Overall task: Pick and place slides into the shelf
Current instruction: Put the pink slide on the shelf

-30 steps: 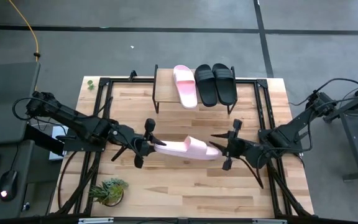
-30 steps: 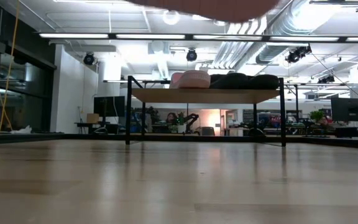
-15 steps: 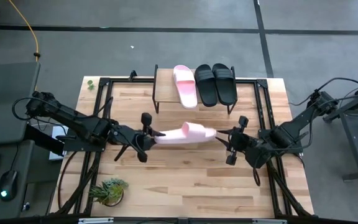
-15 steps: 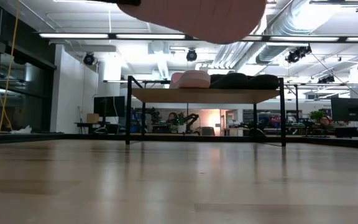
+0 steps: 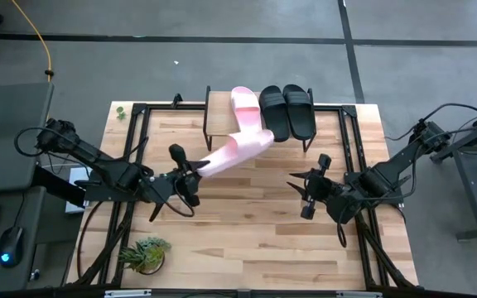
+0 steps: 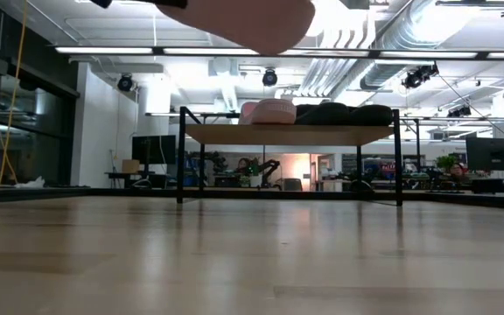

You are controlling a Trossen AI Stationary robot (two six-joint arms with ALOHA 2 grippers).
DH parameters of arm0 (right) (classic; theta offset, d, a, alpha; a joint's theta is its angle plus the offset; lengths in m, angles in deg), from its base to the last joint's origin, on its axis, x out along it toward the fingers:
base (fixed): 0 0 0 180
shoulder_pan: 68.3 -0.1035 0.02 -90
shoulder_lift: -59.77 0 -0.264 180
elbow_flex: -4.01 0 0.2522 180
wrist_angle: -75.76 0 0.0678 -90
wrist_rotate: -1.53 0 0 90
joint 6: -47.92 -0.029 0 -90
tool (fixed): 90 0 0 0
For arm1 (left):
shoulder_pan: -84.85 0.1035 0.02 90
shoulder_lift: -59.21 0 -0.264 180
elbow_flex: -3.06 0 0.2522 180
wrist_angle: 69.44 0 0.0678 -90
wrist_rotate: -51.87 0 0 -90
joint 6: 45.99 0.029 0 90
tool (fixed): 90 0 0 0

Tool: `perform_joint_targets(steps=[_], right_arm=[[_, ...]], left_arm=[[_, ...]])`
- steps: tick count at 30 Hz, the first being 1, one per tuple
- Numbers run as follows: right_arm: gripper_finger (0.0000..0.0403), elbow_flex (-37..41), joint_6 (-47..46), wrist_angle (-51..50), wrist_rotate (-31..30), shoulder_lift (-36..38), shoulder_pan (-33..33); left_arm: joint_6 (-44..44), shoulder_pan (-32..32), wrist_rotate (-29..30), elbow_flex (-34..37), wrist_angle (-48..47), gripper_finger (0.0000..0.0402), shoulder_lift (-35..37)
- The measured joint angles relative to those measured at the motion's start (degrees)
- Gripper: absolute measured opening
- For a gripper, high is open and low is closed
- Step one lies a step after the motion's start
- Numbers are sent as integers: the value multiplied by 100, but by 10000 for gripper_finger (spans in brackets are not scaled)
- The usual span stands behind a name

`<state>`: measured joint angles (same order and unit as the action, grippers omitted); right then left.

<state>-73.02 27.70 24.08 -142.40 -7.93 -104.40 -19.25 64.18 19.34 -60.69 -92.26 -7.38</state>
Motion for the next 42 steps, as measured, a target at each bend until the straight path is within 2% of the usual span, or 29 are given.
perform_joint_targets(steps=[4, 24, 32, 37, 42], right_arm=[[103, 0, -37, 0, -62, 0, 0], [103, 0, -74, 16, -73, -2, 2], [103, 0, -44, 194, -71, -4, 9], [103, 0, -32, 185, -68, -4, 9], [103, 0, -29, 175, -62, -6, 10]], left_arm=[[45, -43, 605, 0, -13, 58, 0], [-196, -30, 2243, 0, -99, 61, -104], [-151, 632, 2257, -2, 250, 61, -572], [-281, 923, 2681, 3, 376, 61, -709], [-580, 1070, 2491, 2, 511, 62, -750]])
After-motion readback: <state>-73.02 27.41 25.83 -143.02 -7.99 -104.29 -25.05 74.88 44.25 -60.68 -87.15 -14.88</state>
